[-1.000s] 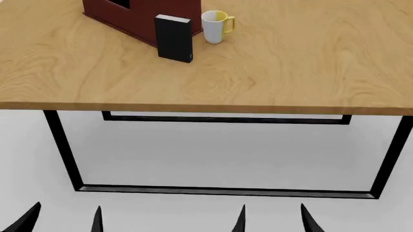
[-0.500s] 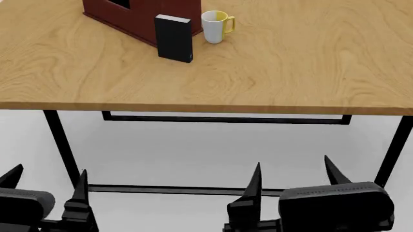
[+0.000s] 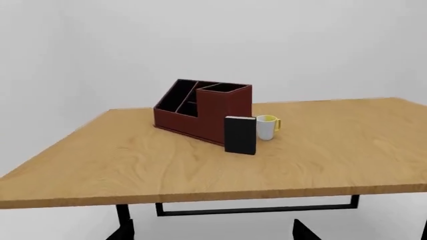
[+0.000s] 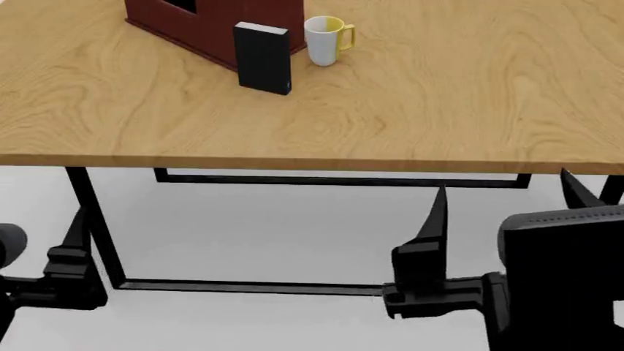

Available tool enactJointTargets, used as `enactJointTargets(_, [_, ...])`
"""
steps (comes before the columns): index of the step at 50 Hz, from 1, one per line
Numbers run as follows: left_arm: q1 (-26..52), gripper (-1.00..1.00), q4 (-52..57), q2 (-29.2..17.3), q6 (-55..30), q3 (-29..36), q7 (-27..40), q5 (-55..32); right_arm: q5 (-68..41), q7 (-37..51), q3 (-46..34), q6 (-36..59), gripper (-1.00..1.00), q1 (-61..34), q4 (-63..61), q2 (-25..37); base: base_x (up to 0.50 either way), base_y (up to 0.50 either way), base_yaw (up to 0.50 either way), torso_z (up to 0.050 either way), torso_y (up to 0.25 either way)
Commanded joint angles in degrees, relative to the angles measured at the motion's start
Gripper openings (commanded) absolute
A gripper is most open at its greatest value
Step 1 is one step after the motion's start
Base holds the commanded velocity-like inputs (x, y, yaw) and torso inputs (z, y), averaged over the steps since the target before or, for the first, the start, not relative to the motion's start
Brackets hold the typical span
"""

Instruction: Pick up the book and place it in the front compartment of the caddy.

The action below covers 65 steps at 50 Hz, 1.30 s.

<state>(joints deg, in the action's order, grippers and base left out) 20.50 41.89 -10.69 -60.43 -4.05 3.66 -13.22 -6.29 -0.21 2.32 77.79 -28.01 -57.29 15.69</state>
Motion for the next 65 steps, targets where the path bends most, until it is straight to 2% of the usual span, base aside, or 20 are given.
enactJointTargets(1, [2.29, 1.00, 2.01, -0.73, -3.08, -1.12, 0.30, -1.13, -27.12, 17.98, 8.28, 6.66, 1.00, -5.65, -2.66, 7.09, 0.00, 0.00, 0.00, 0.000, 0.000])
enactJointTargets(5, [2.18, 1.00, 1.94, -0.60, -3.04, -1.34, 0.41, -1.35, -31.58, 23.07, 8.17, 6.15, 1.00, -6.02, -2.50, 8.88, 0.00, 0.18, 0.00, 0.000, 0.000])
enactJointTargets(18, [1.85, 1.00, 2.26, -0.75, -2.89, -0.85, 0.67, -1.85, -37.28, 27.30, 9.03, 4.75, 1.00, -6.81, -1.76, 10.03, 0.01, 0.50, 0.00, 0.000, 0.000])
enactJointTargets(65, [1.43, 1.00, 2.92, -1.36, -1.93, 0.27, 1.98, -3.27, -40.19, 31.10, 7.82, -2.57, 1.00, -3.08, 0.99, 12.71, 0.01, 0.50, 0.00, 0.000, 0.000])
